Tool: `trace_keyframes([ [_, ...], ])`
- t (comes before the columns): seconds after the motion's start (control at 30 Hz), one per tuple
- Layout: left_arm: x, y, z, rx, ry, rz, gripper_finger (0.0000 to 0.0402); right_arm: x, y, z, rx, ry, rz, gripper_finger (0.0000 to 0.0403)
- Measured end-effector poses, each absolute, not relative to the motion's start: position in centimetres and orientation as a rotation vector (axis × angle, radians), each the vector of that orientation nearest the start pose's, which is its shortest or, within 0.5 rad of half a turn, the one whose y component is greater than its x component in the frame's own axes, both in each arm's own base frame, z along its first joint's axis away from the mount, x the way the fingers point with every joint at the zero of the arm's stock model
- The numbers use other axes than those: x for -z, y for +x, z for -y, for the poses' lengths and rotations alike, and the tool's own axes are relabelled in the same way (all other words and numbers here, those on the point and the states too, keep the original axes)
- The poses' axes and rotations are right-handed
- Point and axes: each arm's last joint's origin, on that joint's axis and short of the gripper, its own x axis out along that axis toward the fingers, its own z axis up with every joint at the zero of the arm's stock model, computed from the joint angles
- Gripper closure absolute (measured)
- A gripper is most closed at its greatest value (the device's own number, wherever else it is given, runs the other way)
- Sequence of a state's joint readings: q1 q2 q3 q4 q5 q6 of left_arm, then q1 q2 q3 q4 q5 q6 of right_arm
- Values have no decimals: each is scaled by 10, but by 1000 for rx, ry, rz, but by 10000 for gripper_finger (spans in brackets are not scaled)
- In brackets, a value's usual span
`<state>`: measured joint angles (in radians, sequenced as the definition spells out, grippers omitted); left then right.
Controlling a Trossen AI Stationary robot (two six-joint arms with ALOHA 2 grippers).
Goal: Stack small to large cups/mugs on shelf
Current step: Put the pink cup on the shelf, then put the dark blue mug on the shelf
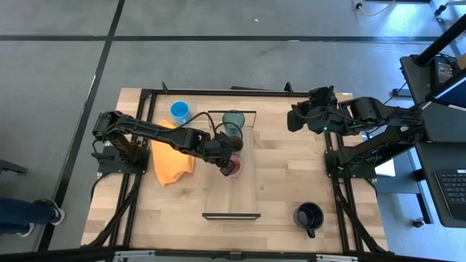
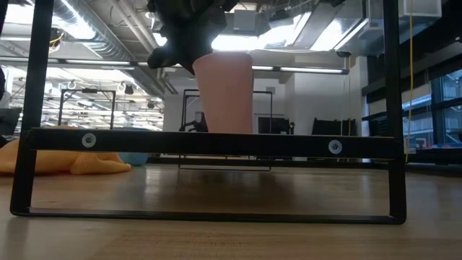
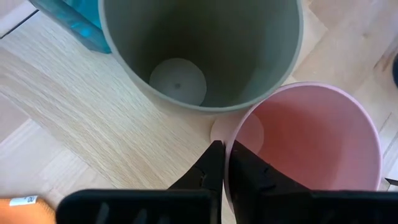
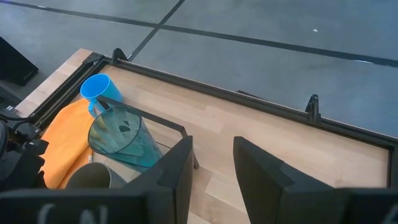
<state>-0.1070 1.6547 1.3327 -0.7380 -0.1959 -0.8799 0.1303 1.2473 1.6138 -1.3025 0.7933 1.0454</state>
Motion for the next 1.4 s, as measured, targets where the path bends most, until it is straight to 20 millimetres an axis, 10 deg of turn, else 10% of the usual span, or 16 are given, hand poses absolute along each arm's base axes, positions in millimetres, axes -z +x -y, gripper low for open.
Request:
trace_keyframes([
  [0.77, -264, 341, 31, -519, -645, -908, 328, -427, 197, -5, 961, 524, -435, 286],
  [1.4, -325, 289, 26, -556, -512, -757, 330, -426, 196, -5, 963, 520, -438, 286],
])
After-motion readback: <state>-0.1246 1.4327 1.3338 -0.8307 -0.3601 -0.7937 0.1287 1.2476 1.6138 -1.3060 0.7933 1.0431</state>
